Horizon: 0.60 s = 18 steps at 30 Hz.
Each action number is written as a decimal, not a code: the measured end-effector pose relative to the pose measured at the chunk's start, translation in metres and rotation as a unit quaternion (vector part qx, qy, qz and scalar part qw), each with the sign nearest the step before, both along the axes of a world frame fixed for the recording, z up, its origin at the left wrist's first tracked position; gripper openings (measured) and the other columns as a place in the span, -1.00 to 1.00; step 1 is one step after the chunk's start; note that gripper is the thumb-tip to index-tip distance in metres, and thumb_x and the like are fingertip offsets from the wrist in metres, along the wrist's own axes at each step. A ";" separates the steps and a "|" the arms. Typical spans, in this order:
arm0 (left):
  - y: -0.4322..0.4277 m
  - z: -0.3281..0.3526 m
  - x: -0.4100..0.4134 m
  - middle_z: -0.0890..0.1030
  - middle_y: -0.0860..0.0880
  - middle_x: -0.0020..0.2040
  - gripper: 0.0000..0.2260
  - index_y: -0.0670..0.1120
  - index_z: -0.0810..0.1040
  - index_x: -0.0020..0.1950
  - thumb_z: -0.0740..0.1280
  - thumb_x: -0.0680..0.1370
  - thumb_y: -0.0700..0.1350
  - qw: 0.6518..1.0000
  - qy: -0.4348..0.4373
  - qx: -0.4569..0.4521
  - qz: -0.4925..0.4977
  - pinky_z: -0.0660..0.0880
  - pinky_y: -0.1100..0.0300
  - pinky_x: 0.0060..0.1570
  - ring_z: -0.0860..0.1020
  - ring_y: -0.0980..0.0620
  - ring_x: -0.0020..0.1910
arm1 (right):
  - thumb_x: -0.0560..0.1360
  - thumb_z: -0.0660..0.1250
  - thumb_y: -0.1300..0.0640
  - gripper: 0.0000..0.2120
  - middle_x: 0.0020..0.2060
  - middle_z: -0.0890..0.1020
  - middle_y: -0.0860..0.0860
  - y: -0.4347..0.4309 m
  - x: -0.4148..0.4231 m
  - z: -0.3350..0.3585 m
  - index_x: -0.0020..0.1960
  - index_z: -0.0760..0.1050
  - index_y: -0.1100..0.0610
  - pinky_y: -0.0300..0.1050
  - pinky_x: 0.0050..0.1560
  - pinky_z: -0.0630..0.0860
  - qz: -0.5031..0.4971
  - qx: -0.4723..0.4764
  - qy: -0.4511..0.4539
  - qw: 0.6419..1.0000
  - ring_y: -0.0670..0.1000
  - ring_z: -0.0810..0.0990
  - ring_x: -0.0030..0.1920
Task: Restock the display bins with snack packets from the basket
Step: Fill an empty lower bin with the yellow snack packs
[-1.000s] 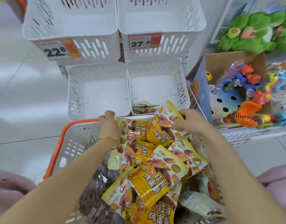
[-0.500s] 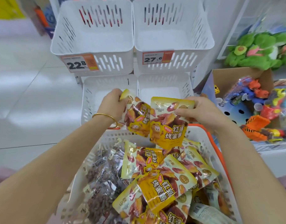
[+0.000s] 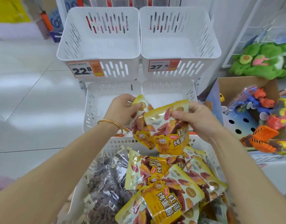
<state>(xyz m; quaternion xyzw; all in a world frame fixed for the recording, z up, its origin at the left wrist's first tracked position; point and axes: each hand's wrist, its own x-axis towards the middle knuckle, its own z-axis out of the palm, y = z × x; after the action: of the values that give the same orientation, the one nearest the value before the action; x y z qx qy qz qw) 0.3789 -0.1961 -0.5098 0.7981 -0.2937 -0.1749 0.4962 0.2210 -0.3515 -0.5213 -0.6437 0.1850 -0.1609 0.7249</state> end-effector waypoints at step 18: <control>-0.073 0.005 0.027 0.59 -0.10 -0.22 -0.74 -0.05 0.55 -0.21 0.24 0.57 0.07 0.986 0.089 0.069 -0.122 0.63 0.11 -0.24 0.58 -0.02 -0.27 | 0.06 0.64 0.04 -0.58 -0.19 0.69 0.09 -0.060 0.033 -0.033 -0.15 0.63 0.14 -0.07 -0.17 0.62 0.018 0.146 -0.040 0.988 0.05 0.67 -0.21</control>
<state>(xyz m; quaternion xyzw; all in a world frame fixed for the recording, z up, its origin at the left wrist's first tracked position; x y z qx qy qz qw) 0.4057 -0.2696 -0.5045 0.7696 -0.3310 -0.3244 0.4393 0.2540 -0.4118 -0.5538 -0.5276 0.1662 -0.1447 0.8204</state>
